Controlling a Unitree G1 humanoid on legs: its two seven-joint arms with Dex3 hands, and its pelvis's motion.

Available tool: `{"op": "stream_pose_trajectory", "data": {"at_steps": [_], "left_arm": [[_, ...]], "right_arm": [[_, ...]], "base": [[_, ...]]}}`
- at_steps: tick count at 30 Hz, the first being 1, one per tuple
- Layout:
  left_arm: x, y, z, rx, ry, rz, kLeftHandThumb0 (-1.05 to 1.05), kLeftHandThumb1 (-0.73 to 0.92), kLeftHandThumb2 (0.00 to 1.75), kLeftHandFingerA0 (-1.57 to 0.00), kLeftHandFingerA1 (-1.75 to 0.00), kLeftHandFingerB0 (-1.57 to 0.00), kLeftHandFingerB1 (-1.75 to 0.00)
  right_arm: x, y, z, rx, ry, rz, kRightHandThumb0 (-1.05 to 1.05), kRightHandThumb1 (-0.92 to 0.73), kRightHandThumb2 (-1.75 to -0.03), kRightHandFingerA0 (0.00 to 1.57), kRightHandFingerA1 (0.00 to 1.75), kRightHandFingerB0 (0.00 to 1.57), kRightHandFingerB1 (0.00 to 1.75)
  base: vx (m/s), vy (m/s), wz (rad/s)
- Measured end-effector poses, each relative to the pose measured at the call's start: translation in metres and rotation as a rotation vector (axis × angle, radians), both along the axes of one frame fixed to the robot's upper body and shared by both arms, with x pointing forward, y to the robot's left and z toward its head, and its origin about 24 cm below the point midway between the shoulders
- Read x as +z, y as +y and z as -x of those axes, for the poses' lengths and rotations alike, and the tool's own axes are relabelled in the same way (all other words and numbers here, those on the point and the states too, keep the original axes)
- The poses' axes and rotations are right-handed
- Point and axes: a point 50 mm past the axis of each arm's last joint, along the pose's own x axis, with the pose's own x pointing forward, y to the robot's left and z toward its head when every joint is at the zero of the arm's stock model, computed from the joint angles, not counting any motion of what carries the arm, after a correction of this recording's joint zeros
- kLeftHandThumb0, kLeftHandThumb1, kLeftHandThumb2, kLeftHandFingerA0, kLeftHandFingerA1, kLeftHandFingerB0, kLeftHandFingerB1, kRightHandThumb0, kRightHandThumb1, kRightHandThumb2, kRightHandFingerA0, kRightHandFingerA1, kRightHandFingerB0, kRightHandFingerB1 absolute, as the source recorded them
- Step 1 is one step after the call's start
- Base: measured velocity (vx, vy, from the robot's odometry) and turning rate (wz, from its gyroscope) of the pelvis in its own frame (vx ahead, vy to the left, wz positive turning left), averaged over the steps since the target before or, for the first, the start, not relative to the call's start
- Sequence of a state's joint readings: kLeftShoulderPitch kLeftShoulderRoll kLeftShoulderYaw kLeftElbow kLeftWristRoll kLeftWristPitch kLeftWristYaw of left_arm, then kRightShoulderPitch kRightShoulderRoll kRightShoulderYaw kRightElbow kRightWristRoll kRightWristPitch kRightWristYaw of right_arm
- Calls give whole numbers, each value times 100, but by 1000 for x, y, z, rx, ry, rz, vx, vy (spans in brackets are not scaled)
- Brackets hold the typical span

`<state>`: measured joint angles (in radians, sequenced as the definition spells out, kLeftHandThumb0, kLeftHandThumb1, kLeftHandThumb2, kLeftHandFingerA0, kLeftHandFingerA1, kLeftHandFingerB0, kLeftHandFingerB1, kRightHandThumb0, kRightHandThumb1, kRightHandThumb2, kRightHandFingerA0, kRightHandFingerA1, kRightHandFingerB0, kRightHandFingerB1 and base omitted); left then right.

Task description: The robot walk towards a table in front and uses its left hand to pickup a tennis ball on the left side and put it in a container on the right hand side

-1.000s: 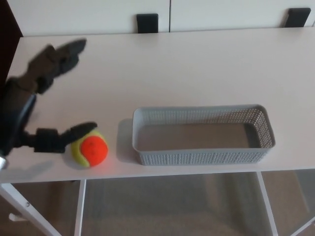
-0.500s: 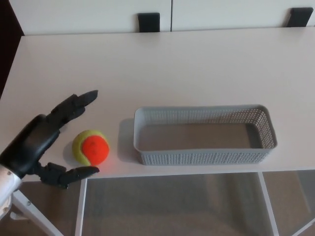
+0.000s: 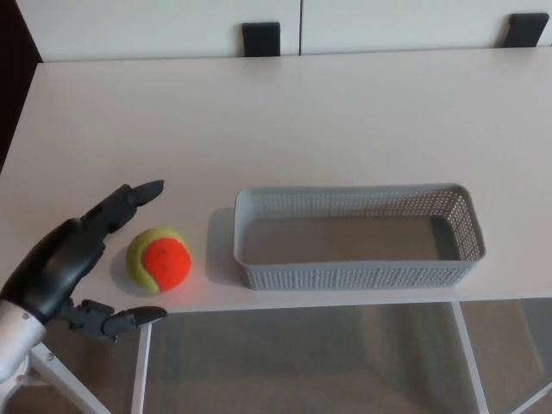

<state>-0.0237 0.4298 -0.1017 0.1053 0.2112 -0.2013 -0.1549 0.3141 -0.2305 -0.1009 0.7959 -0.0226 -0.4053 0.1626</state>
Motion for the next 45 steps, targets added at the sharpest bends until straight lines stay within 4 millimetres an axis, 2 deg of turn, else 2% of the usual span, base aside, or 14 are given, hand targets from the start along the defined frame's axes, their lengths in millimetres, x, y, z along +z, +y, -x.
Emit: {"op": "stream_pose_trajectory", "data": {"at_steps": [20, 23, 24, 25, 27, 28, 33, 39, 40, 41, 42, 43, 44, 45], "left_arm": [[-13, -4, -11, 150, -111, -75, -43, 34, 60, -29, -44, -13, -32], [-14, -6, -11, 146, -109, -76, -35, 35, 51, -37, -40, -19, -28], [-15, -7, -11, 143, -106, -75, -23, 20, 75, -30, -58, -5, -45], [-17, -9, -11, 139, -99, -76, -23, 20, 75, -30, -58, -5, -45], [-19, -11, -10, 133, -93, -77, -25, 21, 76, -29, -58, -3, -44], [-20, -12, -10, 127, -89, -79, -37, 36, 51, -38, -40, -18, -28], [-26, -17, -9, 103, -67, -96, -49, 33, 62, -33, -46, -14, -33], [-34, -22, -12, 76, -34, -133, -52, 37, 66, -48, -52, -15, -35], [-34, -23, -13, 72, -33, -143, -39, 51, 56, -79, -53, -28, -31], [-33, -24, -16, 68, -31, -163, -39, 51, 56, -79, -53, -28, -31], [-31, -25, -19, 67, -33, -180, -24, 75, 64, -94, -55, -47, -37], [-30, -25, -21, 68, -33, -189, -18, 74, 63, -111, -69, -57, -41], [-28, -26, -23, 70, -33, -195, -18, 74, 63, -111, -69, -57, -41], [-27, -26, -25, 74, -34, -199, -11, 69, 61, -113, -85, -84, -51]], "right_arm": [[1, 0, -5, 0, 1, 3, -31, -57, -56, 64, 53, 50, 41], [1, 0, -6, 0, -2, 4, -30, -57, -56, 64, 53, 50, 42], [1, 0, -6, -1, -2, 4, -30, -57, -57, 64, 52, 50, 42], [1, 0, -7, -2, -3, 4, -30, -57, -57, 64, 52, 50, 42], [1, 0, -8, -2, -4, 4, -30, -57, -57, 64, 54, 50, 42], [1, 0, -8, -1, -5, 4, -32, -57, -57, 64, 53, 49, 41], [2, 0, -10, 3, -8, 4, -32, -58, -57, 64, 51, 49, 40], [2, 0, -11, 14, -3, 7, -32, -57, -57, 63, 53, 49, 41], [2, 0, -11, 15, -2, 7, -32, -56, -57, 63, 53, 49, 41], [2, 0, -12, 17, -3, 5, -32, -56, -57, 63, 53, 49, 41], [3, 0, -13, 19, -3, 4, -32, -56, -56, 65, 52, 50, 41], [3, 0, -14, 19, -3, 3, -31, -56, -56, 65, 52, 50, 41], [3, 0, -14, 19, -2, 3, -31, -56, -56, 65, 52, 50, 41], [3, 0, -14, 19, -2, 3, -31, -57, -56, 65, 52, 50, 41]], "base": [[0, 0, 0], [0, 0, 0], [0, 0, 0], [0, 0, 0], [0, 0, 0], [0, 0, 0], [0, 0, 0], [0, 0, 0], [0, 0, 0], [0, 0, 0], [0, 0, 0], [0, 0, 0], [0, 0, 0], [0, 0, 0]]}}
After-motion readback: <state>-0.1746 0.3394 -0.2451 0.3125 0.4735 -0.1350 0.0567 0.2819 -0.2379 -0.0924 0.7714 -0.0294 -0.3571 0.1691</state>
